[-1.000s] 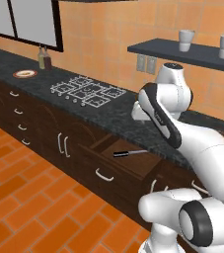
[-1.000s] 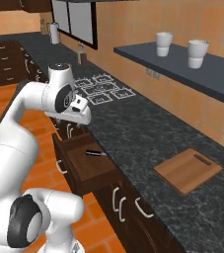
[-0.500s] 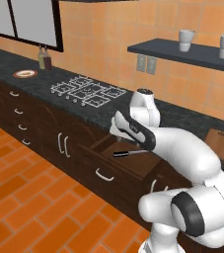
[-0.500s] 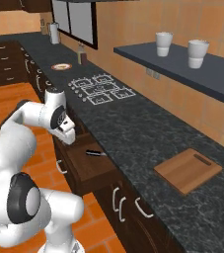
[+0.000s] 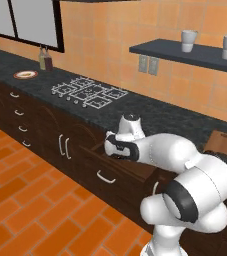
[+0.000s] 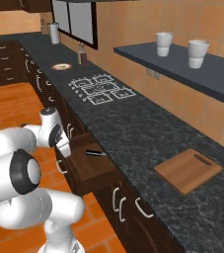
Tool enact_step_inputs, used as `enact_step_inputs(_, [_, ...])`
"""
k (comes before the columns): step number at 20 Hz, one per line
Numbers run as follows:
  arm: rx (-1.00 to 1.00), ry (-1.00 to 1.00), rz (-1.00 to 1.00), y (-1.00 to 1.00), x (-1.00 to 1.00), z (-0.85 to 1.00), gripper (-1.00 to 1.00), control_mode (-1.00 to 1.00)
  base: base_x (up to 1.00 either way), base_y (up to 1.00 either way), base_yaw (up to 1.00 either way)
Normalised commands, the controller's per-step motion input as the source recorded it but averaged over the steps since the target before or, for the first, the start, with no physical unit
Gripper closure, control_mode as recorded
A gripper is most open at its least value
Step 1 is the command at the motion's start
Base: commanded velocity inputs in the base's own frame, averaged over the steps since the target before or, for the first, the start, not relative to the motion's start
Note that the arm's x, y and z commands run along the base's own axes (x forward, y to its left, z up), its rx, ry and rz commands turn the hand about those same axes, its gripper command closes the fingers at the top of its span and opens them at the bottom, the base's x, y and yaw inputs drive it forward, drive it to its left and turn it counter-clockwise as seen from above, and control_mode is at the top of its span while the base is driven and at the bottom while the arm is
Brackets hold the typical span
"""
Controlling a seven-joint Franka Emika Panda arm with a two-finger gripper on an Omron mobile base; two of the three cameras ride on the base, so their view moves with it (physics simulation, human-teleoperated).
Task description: Pick up the knife from the drawer and place it on the cutting board. Then place the meat from the plate to the cutting board.
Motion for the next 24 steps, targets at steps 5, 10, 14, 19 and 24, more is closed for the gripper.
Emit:
enact_step_inputs(5, [0.01, 0.01, -0.09, -0.32, 0.59, -0.37, -1.00, -1.00, 0.00, 0.00, 0.00])
enact_step_inputs(10, [0.00, 0.14, 0.00, -0.02, 0.42, -0.52, -1.00, -1.00, 0.00, 0.00, 0.00])
enact_step_inputs(14, [0.00, 0.13, 0.00, -0.02, 0.35, -0.34, -1.00, -1.00, 0.00, 0.00, 0.00])
enact_step_inputs(19, [0.00, 0.11, 0.00, 0.00, 0.20, -0.13, -1.00, -1.00, 0.00, 0.00, 0.00])
enact_step_inputs(24, [0.01, 0.15, 0.00, 0.07, 0.00, -0.29, -1.00, -1.00, 0.00, 0.00, 0.00])
